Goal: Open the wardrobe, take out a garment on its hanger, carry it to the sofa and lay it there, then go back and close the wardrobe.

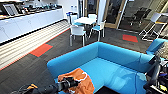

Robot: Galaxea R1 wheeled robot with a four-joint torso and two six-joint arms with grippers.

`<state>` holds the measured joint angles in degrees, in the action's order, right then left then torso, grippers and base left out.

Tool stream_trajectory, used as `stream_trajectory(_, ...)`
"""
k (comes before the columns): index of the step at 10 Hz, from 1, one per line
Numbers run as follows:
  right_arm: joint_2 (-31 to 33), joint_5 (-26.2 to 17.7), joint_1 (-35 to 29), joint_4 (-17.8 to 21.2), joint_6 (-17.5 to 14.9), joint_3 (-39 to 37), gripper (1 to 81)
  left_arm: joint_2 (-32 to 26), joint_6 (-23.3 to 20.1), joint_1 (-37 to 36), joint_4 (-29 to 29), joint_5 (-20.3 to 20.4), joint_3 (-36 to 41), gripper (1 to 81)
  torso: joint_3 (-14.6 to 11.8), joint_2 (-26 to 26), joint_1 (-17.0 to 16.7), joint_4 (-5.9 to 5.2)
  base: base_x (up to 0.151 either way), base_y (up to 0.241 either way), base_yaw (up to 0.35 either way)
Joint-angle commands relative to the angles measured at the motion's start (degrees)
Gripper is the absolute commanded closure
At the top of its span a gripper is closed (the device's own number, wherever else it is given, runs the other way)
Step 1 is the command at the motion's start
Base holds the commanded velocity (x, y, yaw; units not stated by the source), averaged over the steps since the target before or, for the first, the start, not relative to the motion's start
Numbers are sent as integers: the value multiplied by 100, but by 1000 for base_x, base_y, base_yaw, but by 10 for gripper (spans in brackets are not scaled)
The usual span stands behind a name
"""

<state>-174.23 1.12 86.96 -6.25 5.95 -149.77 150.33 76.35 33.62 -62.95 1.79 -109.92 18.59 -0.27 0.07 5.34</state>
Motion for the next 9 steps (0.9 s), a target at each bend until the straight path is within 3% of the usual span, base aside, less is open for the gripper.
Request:
stream_trajectory(1, -36, -411, -7, -78, -32, 37, 10, -302, -85, -528, -226, 559, 191, 811, 0, 0, 0, 0, 0, 0, 0)
stream_trajectory(5, -36, -411, -7, -95, -32, 37, 10, -284, -85, -220, -647, 471, 50, 811, -2, 0, 0, 0, 0, 0, 0)
stream_trajectory(6, -36, -411, -7, -95, -32, 37, 10, -275, -85, -202, -675, 471, 32, 10, -2, 0, 0, 0, 0, 0, 0)
stream_trajectory(9, -36, -411, -7, -95, -32, 37, 10, -267, -76, -141, -798, 357, 67, 10, -2, -2, -2, 0, 0, 0, 0)
